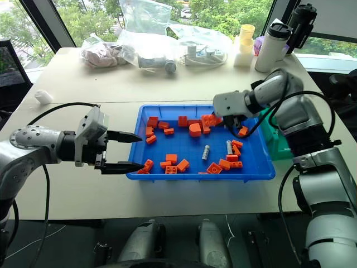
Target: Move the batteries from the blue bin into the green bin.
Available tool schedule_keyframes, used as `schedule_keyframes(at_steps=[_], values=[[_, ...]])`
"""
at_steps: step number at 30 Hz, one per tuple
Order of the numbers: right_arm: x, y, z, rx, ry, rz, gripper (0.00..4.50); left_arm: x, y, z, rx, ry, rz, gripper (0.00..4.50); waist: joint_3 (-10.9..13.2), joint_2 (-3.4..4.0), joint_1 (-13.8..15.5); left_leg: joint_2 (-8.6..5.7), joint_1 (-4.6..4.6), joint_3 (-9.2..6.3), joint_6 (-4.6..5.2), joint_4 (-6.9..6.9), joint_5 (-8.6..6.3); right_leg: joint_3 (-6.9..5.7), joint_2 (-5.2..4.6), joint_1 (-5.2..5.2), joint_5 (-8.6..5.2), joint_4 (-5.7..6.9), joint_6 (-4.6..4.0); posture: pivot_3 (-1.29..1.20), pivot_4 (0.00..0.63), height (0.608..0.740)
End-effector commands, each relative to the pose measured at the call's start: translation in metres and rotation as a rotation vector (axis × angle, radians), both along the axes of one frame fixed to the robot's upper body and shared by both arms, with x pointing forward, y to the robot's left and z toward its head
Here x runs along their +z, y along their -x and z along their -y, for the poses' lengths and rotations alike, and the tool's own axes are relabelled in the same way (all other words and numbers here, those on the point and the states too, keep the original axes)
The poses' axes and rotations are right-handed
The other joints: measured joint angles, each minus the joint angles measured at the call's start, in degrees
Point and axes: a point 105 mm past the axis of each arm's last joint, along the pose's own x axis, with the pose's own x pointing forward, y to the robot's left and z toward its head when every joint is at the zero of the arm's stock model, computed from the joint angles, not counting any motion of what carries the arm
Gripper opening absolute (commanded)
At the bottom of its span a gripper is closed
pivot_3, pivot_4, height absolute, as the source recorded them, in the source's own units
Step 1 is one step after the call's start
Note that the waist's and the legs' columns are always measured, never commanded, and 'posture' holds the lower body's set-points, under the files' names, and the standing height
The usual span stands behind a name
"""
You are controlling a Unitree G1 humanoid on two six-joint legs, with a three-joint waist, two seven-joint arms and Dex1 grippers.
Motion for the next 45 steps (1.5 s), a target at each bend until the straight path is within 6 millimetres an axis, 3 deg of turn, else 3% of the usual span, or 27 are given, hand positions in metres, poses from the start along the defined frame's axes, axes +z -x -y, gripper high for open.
schedule_keyframes(at_steps=[1,4,6,12,15,19,22,24,26,28,31,36,45], values=[[0.013,0.011,0.020,-0.199,-0.240,0.000,1.10,0.012,-0.001,0.003,-0.012,0.034,0.046,4.50,-0.05,-0.08,-0.05,0.00,0.04,-0.04,0.00,0.00,0.00,0.00,-0.02,0.09,0.00,-0.03,-0.01,0.00,0.150,0.740],[-0.001,0.020,0.035,-0.379,-0.309,-0.010,1.10,0.014,-0.007,0.007,-0.023,0.047,0.045,4.50,-0.04,-0.05,-0.14,-0.03,0.05,-0.01,0.01,0.02,0.00,0.01,-0.02,0.10,0.00,-0.01,-0.01,0.00,0.150,0.740],[-0.014,0.025,0.033,-0.429,-0.316,-0.030,1.10,0.014,-0.010,0.010,-0.032,0.049,0.046,4.50,-0.04,-0.04,-0.34,-0.03,0.05,0.02,0.01,0.01,0.00,0.01,0.01,0.05,0.00,0.03,-0.01,0.00,0.150,0.740],[-0.051,0.005,0.025,-0.478,-0.285,-0.019,1.10,0.018,-0.017,0.016,-0.055,0.065,0.051,4.50,-0.04,-0.02,-0.70,0.01,0.10,0.11,0.01,0.00,0.00,0.10,0.15,0.00,0.00,0.10,0.00,0.00,0.150,0.740],[-0.071,-0.007,0.034,-0.486,-0.144,0.036,1.10,0.017,-0.018,0.015,-0.048,0.060,0.053,4.50,-0.04,-0.02,-0.46,-0.02,0.08,0.13,0.01,0.00,0.00,0.10,0.11,0.01,0.00,0.06,0.00,0.00,0.150,0.740],[-0.074,-0.017,0.045,-0.494,-0.089,0.087,2.99,0.011,-0.017,0.012,-0.028,0.032,0.047,4.50,-0.03,-0.02,-0.33,-0.06,0.05,0.13,0.01,0.01,0.00,0.10,0.05,0.00,0.00,0.04,0.00,0.00,0.150,0.740],[-0.059,-0.019,0.046,-0.493,-0.108,0.114,4.46,0.009,-0.013,0.011,-0.021,0.033,0.040,4.50,-0.03,-0.02,-0.38,-0.04,0.05,0.13,0.01,0.00,0.00,0.10,0.06,-0.01,0.00,0.04,0.00,0.00,0.150,0.740],[-0.040,-0.017,0.041,-0.504,-0.202,0.117,4.46,0.009,-0.012,0.010,-0.012,0.037,0.040,4.50,-0.03,-0.02,-0.52,-0.01,0.06,0.12,0.01,0.00,0.00,0.09,0.08,-0.01,0.00,0.05,0.00,0.00,0.150,0.740],[-0.017,-0.008,0.023,-0.577,-0.537,-0.061,4.46,0.009,-0.012,0.009,-0.007,0.036,0.042,4.50,-0.02,-0.01,-0.72,0.02,0.06,0.11,0.01,-0.01,0.00,0.09,0.10,-0.02,0.00,0.07,0.00,0.00,0.150,0.740],[-0.012,0.006,0.006,-0.616,-0.740,-0.268,4.46,0.009,-0.012,0.008,-0.004,0.036,0.044,4.50,-0.03,-0.01,-0.71,0.10,0.06,0.10,0.01,-0.02,0.00,0.10,0.16,-0.03,0.00,0.11,0.00,0.00,0.150,0.740],[-0.031,0.031,-0.012,-0.682,-0.803,-0.487,4.46,0.009,-0.014,0.008,0.001,0.038,0.047,4.50,-0.04,-0.03,-0.06,0.10,0.06,-0.07,0.01,-0.03,0.00,0.03,0.15,0.00,0.00,0.13,-0.01,0.00,0.150,0.740],[-0.081,0.065,-0.031,-0.700,-0.766,-0.635,4.46,0.010,-0.015,0.009,-0.008,0.042,0.044,4.50,-0.04,-0.03,1.01,-0.14,0.00,-0.09,0.01,-0.03,-0.01,0.01,-0.04,0.09,-0.01,-0.02,-0.01,0.00,0.150,0.740],[-0.107,0.078,-0.041,-0.758,-0.747,-0.681,4.46,0.008,-0.015,0.011,-0.009,0.054,0.030,4.50,-0.03,-0.01,-0.71,-0.05,0.04,-0.01,0.02,-0.05,-0.01,0.06,0.07,0.03,0.00,0.01,0.00,0.00,0.150,0.740]])
